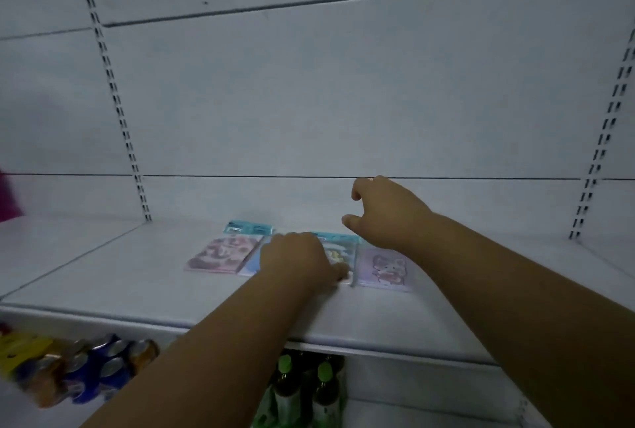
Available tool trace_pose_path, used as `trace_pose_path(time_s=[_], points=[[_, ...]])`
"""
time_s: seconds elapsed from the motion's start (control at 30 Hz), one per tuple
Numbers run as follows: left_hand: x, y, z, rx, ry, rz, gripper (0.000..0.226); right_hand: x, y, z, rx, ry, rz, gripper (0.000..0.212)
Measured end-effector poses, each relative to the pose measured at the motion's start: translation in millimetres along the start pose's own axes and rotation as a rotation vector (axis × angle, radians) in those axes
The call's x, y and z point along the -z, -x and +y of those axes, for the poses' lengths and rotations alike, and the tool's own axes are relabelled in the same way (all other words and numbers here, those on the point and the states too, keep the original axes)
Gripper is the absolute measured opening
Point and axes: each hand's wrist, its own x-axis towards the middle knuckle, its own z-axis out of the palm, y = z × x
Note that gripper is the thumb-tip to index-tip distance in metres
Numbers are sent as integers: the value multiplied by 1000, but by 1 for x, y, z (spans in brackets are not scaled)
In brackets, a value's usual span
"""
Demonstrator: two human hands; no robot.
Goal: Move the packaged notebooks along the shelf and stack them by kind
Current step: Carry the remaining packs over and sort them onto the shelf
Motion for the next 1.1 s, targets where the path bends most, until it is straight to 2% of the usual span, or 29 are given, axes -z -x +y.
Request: trace_pose_path(time_s=[0.13, 0.27, 0.4, 0.53, 0.63, 0.7, 0.77, 0.9, 1.03, 1.1], points=[[8, -8, 0, -75, 30, -53, 61, -1, 16, -4, -135, 41, 12, 42], [9, -11, 0, -86, 131, -114, 69, -10, 36, -1, -248, 93, -35, 40], [10, -13, -2, 36, 385, -111, 76, -14, 44, 6, -340, 121, -64, 39], [19, -18, -13, 56, 562, 9, 41, -26, 49, 9, -392, 132, -111, 40], [24, -17, -32, 124, 987, 95, 24, -38, 46, 4, -478, 161, -136, 58], [30, -7, -42, 129, 1350, 77, 12, -46, 43, -1, -551, 208, -169, 67], [33, 4, -49, 63, 1561, 17, 9, -50, 42, -4, -619, 242, -194, 72], [33, 19, -59, -99, 1661, -11, 12, -49, 39, -5, -677, 243, -230, 78], [33, 22, -57, -151, 1680, -11, 14, -41, 37, -11, -670, 91, -163, 92], [35, 22, -52, -166, 1719, -30, 16, -36, 38, -14, -629, 6, -108, 91]])
